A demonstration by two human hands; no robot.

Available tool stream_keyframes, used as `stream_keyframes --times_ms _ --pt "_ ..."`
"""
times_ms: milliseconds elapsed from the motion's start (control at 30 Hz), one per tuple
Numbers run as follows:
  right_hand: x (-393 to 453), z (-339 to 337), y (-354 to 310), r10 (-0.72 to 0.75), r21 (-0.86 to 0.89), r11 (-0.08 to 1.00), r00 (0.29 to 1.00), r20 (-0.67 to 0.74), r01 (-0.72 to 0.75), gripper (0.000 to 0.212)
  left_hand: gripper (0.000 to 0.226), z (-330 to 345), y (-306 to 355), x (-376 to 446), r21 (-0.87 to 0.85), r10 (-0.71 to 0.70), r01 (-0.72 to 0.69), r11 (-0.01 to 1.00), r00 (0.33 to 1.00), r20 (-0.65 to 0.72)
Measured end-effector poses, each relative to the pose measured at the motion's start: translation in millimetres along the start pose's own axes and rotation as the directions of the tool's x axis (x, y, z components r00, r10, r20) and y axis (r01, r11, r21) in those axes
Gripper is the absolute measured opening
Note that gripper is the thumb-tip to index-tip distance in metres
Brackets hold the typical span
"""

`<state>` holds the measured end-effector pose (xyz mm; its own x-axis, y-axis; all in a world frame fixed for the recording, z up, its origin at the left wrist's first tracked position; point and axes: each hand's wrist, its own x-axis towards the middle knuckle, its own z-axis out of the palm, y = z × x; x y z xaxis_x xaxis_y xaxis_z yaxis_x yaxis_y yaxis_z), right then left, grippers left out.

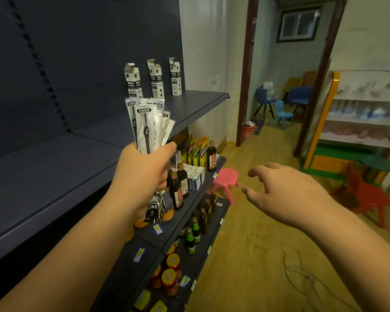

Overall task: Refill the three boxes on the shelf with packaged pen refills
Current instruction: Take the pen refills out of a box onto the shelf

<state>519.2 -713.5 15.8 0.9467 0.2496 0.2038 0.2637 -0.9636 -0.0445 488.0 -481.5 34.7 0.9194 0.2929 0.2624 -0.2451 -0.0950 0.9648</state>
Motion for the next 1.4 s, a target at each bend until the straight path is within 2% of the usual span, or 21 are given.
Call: stream_keyframes --times_ms 233,467,567,833,1033,1200,1400 --pt "63 15 49 0.089 -0.033 0.996 0.996 0.019 -0.088 0.051 0.028 55 -27 79 -0.036 0.005 -0.004 0.999 0.999 0.052" --pt "159 22 92 0.2 -0.072 0.977 0.979 -0.024 -0.202 0.054 0.028 113 -62 198 -0.138 0.06 -0.04 0.99 0.988 0.144" --pt "205 26 105 0.217 -0.074 0.973 0.975 -0.038 -0.219 0.054 0.033 137 -73 252 -0.185 0.06 -0.027 0.982 0.982 0.178" --pt "311 44 136 0.217 -0.062 0.973 0.975 -0.051 -0.22 0.053 0.037 187 -94 353 -0.153 0.063 -0.029 0.988 0.974 0.219" --pt "398 67 162 0.14 -0.035 0.989 0.988 -0.058 -0.143 0.053 0.029 210 -110 411 -0.128 0.005 0.013 0.992 0.99 0.138" --pt "496 75 181 -0.043 0.015 0.999 0.997 -0.071 0.045 0.049 0.027 224 -111 470 -0.116 -0.048 0.04 0.992 0.997 -0.066" --pt "601 81 194 -0.267 0.102 0.956 0.959 -0.1 0.277 0.051 0.017 236 -110 527 -0.063 -0.05 0.035 0.997 0.963 -0.263"
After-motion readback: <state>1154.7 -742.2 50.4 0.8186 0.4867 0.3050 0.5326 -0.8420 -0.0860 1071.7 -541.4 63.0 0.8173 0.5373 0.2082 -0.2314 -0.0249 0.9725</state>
